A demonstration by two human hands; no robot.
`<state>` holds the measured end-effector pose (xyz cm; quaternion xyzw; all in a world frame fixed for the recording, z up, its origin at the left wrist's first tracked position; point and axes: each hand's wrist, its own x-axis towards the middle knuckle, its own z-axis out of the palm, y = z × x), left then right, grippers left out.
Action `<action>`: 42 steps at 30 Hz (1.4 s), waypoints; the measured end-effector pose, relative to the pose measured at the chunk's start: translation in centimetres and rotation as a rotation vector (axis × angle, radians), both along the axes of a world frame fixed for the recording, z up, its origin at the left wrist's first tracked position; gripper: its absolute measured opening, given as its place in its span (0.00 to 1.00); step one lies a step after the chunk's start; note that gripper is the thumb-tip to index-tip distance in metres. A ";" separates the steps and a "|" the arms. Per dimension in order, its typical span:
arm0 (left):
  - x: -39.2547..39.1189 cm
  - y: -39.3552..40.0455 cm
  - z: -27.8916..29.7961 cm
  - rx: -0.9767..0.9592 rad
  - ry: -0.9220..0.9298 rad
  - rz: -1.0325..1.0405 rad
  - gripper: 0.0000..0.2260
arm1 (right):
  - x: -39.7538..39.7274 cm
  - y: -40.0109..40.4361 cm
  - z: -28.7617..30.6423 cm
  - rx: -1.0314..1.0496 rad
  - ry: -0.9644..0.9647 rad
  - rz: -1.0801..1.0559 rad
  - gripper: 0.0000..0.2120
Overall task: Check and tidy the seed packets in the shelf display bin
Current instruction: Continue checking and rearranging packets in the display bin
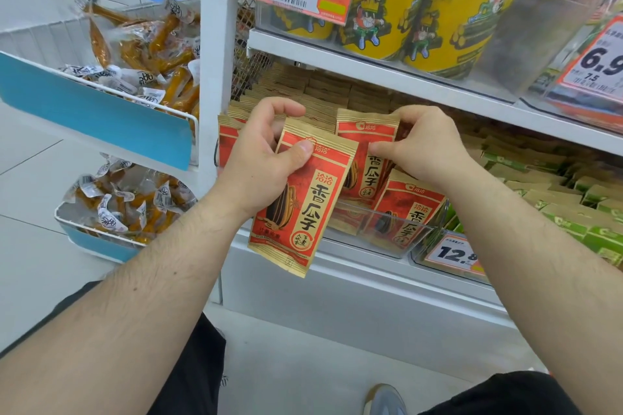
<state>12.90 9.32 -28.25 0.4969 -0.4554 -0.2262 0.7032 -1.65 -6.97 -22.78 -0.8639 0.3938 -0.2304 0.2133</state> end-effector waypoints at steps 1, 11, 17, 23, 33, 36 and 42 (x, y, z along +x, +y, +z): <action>0.0 0.0 0.0 0.004 -0.007 0.001 0.15 | 0.1 0.1 0.2 -0.056 0.023 -0.009 0.10; 0.4 0.2 0.2 0.024 -0.023 0.021 0.15 | 1.7 1.0 1.3 -0.463 0.444 0.057 0.22; 2.1 1.0 0.3 0.323 -0.182 -0.006 0.14 | 1.4 1.0 0.8 -0.433 0.298 -0.043 0.14; 1.7 0.9 0.2 0.669 -0.327 -0.175 0.12 | 1.1 1.1 0.4 -0.391 0.317 -0.111 0.16; 0.6 0.0 -0.6 0.887 -0.576 -0.147 0.17 | 3.6 1.8 -0.4 -0.536 0.782 0.004 0.14; 0.4 -0.3 -0.8 0.879 -0.588 -0.127 0.17 | 4.2 2.1 -0.2 -0.532 0.885 0.033 0.16; 0.2 -0.4 -1.0 0.868 -0.631 -0.119 0.20 | 3.1 3.7 3.0 -0.400 0.481 0.161 0.08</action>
